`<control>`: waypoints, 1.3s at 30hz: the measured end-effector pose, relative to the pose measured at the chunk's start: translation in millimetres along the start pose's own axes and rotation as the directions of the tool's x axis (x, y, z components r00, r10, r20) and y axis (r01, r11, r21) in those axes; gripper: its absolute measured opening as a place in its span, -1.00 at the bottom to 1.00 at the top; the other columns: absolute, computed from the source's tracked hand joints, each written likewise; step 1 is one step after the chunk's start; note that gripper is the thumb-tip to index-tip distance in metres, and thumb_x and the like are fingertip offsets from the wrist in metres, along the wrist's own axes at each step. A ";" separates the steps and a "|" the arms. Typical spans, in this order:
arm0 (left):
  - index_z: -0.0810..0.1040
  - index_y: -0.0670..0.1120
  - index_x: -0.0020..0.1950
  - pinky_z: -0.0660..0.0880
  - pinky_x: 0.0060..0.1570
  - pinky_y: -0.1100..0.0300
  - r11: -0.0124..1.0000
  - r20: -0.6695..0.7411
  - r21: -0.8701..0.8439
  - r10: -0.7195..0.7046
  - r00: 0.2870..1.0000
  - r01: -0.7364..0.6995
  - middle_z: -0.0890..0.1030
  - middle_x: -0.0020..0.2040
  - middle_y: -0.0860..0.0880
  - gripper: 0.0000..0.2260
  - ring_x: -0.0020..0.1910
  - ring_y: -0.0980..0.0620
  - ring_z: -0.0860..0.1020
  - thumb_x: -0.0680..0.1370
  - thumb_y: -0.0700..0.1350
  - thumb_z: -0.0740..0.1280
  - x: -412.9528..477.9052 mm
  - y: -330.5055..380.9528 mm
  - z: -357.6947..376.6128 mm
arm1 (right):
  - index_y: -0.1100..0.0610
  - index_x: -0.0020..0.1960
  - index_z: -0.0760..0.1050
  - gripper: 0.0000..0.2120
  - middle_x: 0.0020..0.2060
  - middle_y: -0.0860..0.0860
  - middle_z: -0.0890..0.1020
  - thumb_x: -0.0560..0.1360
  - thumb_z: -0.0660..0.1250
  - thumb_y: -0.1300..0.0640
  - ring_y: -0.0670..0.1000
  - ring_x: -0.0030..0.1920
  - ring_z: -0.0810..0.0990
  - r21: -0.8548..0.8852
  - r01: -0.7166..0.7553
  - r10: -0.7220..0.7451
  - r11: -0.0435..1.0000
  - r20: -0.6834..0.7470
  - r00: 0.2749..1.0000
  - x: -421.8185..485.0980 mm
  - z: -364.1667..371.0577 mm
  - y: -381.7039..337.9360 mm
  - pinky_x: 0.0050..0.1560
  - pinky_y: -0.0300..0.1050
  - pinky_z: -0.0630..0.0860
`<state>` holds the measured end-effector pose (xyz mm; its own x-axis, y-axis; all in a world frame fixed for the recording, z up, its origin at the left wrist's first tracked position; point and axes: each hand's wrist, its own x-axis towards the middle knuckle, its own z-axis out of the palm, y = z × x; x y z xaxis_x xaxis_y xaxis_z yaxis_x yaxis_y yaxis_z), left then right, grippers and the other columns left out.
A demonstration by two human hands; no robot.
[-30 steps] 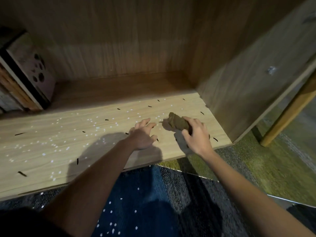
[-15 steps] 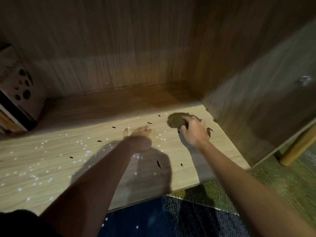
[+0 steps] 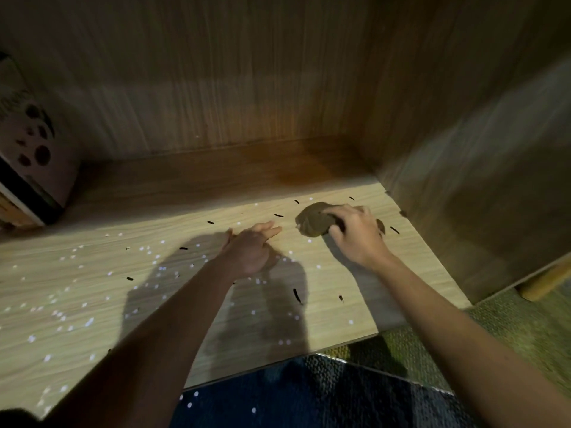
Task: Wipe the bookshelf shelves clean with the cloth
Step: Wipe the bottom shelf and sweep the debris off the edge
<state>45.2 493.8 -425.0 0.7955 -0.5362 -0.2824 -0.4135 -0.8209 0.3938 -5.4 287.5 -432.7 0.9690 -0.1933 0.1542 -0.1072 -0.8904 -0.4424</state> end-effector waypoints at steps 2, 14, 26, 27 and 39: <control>0.17 0.12 0.48 -0.16 0.44 -0.20 1.000 0.003 0.011 0.008 1.000 -0.008 0.07 0.53 0.14 -0.49 0.50 0.11 0.10 0.56 -0.23 0.06 -0.2 -2.7 -1.1 | 0.00 0.23 0.47 -0.63 0.19 -0.01 0.54 0.45 0.14 0.08 0.16 0.13 0.38 -0.017 0.087 -0.086 0.996 0.052 0.995 -15.1 10.0 -13.9 0.19 0.04 0.30; 0.18 0.13 0.48 -0.19 0.44 -0.16 1.000 -0.026 -0.018 -0.003 1.000 0.002 0.05 0.54 0.13 -0.48 0.50 0.10 0.10 0.56 -0.25 0.10 -0.2 -2.8 5.1 | 0.05 0.10 0.58 -0.66 0.03 -0.05 0.63 0.38 0.21 0.15 0.02 0.06 0.47 0.296 0.049 -0.039 0.954 -0.040 0.998 -66.3 -5.4 -33.2 0.09 -0.16 0.31; 0.15 0.14 0.49 -0.20 0.44 -0.11 0.999 -0.006 -0.028 -0.028 1.000 0.028 0.03 0.54 0.15 -0.45 0.50 0.14 0.07 0.54 -0.26 0.09 -0.9 0.5 4.0 | -0.04 0.11 0.55 -0.66 -0.04 -0.14 0.61 0.39 0.15 0.07 -0.07 0.02 0.43 0.312 0.203 -0.218 0.928 0.014 0.976 -121.9 3.3 -47.5 0.02 -0.14 0.34; 0.15 0.13 0.49 -0.20 0.44 -0.12 0.999 -0.004 -0.027 -0.025 1.000 0.025 0.03 0.54 0.14 -0.45 0.50 0.14 0.06 0.54 -0.26 0.08 -1.3 0.9 4.1 | -0.01 0.12 0.56 -0.64 -0.03 -0.14 0.61 0.40 0.13 0.05 -0.06 0.02 0.41 0.266 0.182 -0.194 0.947 0.019 0.981 -114.7 2.8 -44.4 0.01 -0.14 0.32; 0.24 0.12 0.46 -0.11 0.44 -0.10 0.998 -0.076 0.024 -0.051 0.996 0.053 0.12 0.52 0.13 -0.56 0.47 0.13 0.15 0.59 -0.17 0.07 -18.1 9.0 6.6 | 0.04 0.12 0.57 -0.61 -0.05 -0.11 0.60 0.38 0.12 0.04 -0.03 0.02 0.39 0.305 0.162 -0.183 0.938 0.041 0.982 -129.2 3.5 -57.9 0.01 -0.13 0.33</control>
<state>24.2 494.9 -422.1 0.8469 -0.4772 -0.2346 -0.3814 -0.8525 0.3575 -123.5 365.5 -430.1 0.9806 -0.0102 0.1957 0.1240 -0.7409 -0.6600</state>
